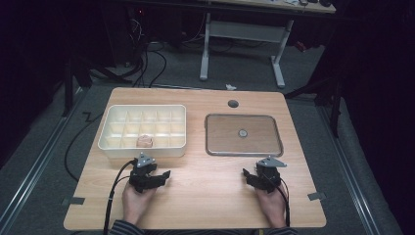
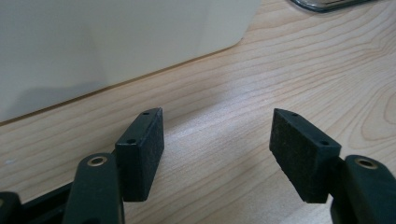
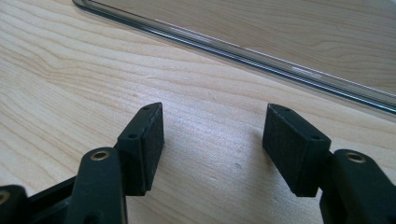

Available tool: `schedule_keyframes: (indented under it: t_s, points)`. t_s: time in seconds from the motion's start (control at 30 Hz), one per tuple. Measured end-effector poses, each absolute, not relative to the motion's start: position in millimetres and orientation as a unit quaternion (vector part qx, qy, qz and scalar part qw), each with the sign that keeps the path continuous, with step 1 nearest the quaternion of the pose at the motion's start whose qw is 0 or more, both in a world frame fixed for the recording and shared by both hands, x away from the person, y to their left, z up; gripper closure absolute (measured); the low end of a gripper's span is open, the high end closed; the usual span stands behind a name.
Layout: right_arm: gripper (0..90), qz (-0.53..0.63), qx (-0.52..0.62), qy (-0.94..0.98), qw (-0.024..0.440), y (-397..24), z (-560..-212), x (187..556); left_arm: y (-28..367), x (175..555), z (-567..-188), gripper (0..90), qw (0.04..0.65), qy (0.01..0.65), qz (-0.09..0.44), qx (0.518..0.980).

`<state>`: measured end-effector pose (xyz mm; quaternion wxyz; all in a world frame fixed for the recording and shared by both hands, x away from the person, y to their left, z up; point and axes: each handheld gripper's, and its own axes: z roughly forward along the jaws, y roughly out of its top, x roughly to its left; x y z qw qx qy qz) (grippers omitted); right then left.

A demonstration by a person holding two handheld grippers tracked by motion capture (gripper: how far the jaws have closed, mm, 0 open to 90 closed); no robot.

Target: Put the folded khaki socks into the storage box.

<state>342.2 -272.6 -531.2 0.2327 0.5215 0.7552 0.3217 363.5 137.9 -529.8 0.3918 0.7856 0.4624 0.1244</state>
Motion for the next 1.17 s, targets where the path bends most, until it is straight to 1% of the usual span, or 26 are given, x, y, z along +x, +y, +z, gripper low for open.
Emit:
schedule_keyframes:
  t_s: [0.4,0.63,0.87,1.0,1.17]
  points:
    - [38.7,0.322,0.520,0.756,0.233,-273,-531,342,136,364,-532,35.7,0.381,0.457,0.147,0.791]
    - [38.7,0.322,0.520,0.756,0.233,-273,-531,342,129,360,-536,34.9,0.364,0.439,0.189,0.800]
    - [38.8,0.322,0.520,0.756,0.234,-273,-531,342,129,360,-536,32.5,0.362,0.439,0.190,0.800]
    - [38.8,0.322,0.520,0.756,0.233,-273,-531,342,128,359,-536,37.6,0.367,0.428,0.189,0.804]
    - [38.7,0.322,0.520,0.756,0.233,-273,-531,342,129,359,-536,35.7,0.366,0.431,0.187,0.803]
